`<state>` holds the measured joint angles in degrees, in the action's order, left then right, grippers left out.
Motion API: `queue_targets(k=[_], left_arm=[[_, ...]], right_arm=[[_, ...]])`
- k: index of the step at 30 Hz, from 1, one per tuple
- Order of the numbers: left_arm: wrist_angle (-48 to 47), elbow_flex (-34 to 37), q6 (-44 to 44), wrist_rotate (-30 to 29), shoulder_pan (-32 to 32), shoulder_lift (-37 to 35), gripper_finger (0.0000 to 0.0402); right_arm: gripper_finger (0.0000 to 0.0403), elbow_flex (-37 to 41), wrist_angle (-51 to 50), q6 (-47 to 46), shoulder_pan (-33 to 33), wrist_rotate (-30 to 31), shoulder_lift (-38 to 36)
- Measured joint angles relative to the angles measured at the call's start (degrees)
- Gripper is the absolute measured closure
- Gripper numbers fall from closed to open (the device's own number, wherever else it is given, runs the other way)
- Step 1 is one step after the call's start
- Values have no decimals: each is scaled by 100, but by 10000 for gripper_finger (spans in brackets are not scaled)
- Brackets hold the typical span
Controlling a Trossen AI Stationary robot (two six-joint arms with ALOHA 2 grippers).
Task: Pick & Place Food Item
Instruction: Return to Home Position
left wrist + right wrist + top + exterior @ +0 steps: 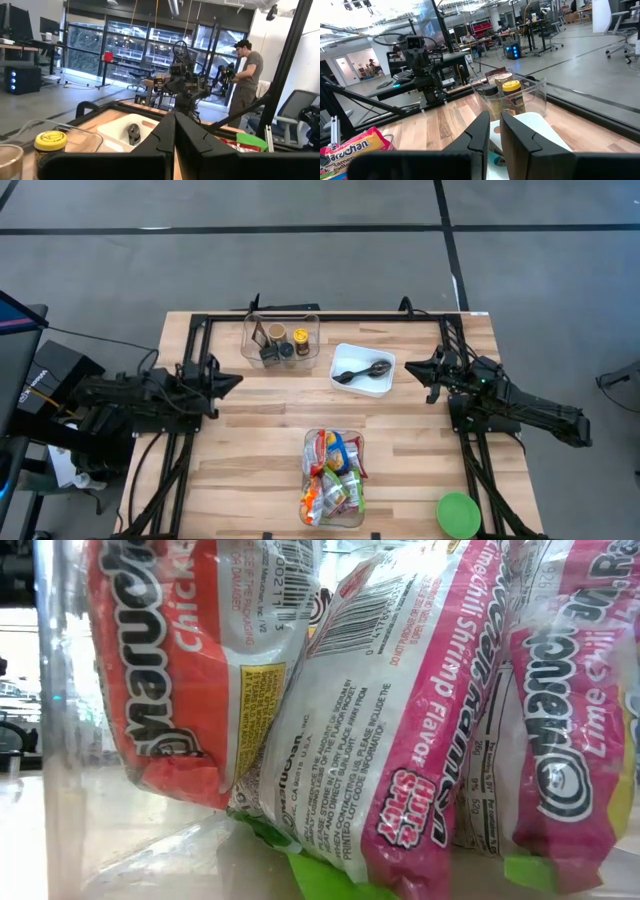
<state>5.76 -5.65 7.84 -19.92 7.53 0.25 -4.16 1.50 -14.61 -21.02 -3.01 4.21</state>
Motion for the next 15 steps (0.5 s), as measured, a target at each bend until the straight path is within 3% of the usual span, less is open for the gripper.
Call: queue_targets(k=[7, 15], left_arm=[[373, 528, 150, 20, 0, 6, 402], [245, 527, 148, 15, 0, 294, 402]], right_arm=[[363, 0, 0, 0, 0, 0, 0], [363, 0, 0, 0, 0, 0, 0]])
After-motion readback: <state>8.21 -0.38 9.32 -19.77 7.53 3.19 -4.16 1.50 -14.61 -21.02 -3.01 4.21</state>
